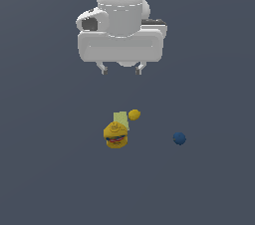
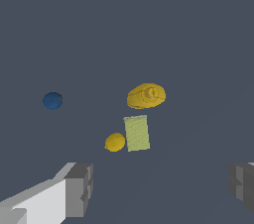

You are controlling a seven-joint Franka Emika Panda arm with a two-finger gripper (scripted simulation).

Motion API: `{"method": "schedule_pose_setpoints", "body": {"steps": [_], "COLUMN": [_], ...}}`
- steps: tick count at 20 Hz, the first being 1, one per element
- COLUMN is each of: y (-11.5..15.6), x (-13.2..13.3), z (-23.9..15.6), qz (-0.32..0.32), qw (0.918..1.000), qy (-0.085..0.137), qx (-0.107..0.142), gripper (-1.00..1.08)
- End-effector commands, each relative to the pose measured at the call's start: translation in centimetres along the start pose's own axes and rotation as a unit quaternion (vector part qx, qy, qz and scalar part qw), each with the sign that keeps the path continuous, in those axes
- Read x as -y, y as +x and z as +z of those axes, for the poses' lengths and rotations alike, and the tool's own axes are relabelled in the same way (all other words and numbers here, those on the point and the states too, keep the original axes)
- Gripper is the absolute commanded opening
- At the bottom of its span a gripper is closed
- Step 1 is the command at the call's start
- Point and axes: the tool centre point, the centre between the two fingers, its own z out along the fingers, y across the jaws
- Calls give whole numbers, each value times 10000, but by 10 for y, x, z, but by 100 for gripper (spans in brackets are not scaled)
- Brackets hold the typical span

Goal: Pick up a designated object from a clutter of objects.

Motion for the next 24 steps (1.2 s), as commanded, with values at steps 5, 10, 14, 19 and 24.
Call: {"method": "schedule_pose_setpoints", "body": {"steps": [5, 10, 14, 19, 24], "y": [1, 2, 1, 5, 15], "x": [5, 18, 19, 24, 37], "z": [-2, -8, -10, -4, 12], "qz": [-10, -44, -52, -19, 71], "qw": [10000, 10000, 9999, 10000, 9999], "qy": [15, 61, 69, 74, 92], "qx": [-13, -53, -61, -46, -6], "gripper": [100, 100, 100, 100, 100]}}
